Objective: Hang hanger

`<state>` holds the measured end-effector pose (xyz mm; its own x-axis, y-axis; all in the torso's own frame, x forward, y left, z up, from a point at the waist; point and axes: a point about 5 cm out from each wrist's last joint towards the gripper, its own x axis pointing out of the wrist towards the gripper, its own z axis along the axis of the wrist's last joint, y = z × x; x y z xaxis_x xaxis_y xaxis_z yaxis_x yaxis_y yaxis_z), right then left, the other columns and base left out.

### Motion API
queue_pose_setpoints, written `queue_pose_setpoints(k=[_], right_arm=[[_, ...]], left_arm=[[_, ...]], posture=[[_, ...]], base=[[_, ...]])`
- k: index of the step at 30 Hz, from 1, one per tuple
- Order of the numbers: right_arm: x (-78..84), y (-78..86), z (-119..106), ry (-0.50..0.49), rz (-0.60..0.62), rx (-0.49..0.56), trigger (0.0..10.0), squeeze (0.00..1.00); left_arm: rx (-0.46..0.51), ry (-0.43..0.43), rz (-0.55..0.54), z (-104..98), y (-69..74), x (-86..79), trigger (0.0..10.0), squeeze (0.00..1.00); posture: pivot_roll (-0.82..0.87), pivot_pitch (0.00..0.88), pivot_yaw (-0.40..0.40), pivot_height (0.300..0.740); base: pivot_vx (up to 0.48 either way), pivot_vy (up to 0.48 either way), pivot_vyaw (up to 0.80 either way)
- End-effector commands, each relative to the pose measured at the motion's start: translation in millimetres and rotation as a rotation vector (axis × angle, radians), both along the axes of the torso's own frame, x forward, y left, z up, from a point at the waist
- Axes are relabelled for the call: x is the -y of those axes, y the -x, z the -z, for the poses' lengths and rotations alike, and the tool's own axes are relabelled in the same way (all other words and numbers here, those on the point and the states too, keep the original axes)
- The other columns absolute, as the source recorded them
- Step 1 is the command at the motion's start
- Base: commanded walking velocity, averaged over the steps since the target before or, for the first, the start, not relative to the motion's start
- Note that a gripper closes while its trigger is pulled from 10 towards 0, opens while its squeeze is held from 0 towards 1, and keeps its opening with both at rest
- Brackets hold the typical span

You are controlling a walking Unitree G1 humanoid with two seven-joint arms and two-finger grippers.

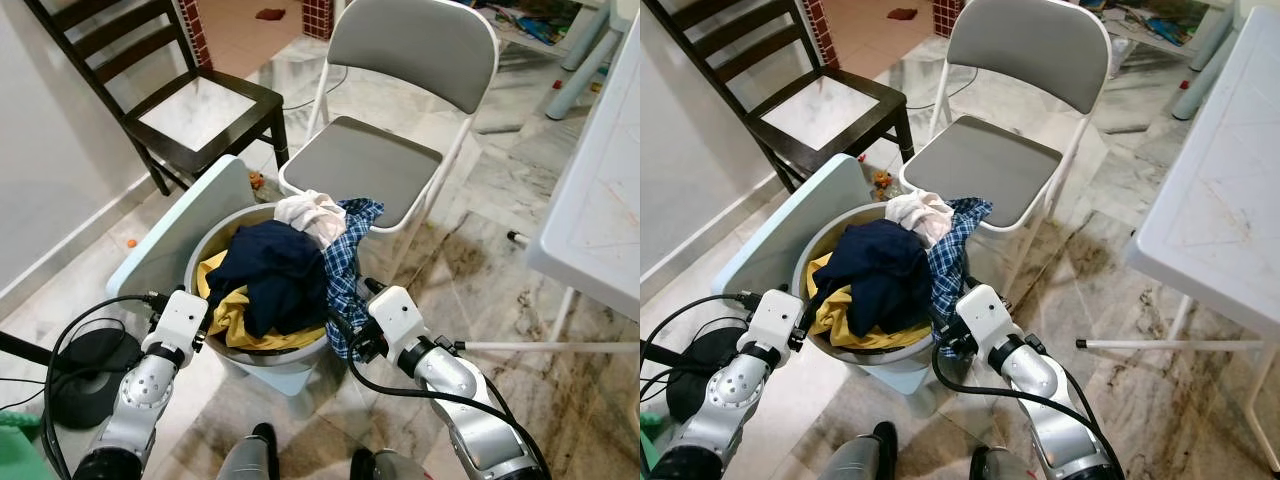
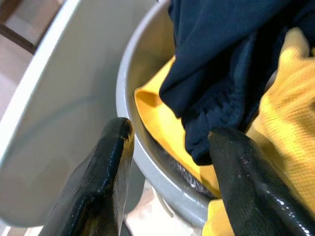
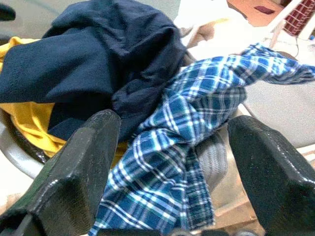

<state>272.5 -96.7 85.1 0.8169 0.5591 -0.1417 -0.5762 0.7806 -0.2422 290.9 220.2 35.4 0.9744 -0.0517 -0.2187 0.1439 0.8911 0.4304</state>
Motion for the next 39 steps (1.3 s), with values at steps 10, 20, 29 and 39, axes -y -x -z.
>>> queue_pose_setpoints(k=[10,20,29,39], right_arm=[[4.6,4.9,0,0.012,0.017,-0.004,10.0,0.00],[0.4,4.1,1,0.008,0.020,-0.008,10.0,0.00],[1.0,4.5,1,0.014,0.016,-0.009,10.0,0.00],[2.3,4.9,2,0.021,0.022,-0.011,10.0,0.00]], left_arm=[[-0.055,-0.076,0.033,3,-5.7,-6.3,10.0,0.00],[-0.028,-0.037,0.074,15,12.8,6.9,10.0,1.00],[-0.072,-0.066,0.034,20,16.5,-4.0,10.0,0.00],[-0.148,-0.067,0.040,22,11.6,-11.4,0.0,0.00]], posture=[[0.02,0.260,0.008,0.740],[0.04,0.260,0.016,0.740],[0.04,0.265,0.010,0.740],[0.03,0.263,0.010,0.740]], base=[[0.000,0.000,0.00],[0.000,0.000,0.00],[0.000,0.000,0.00],[0.000,0.000,0.00]])
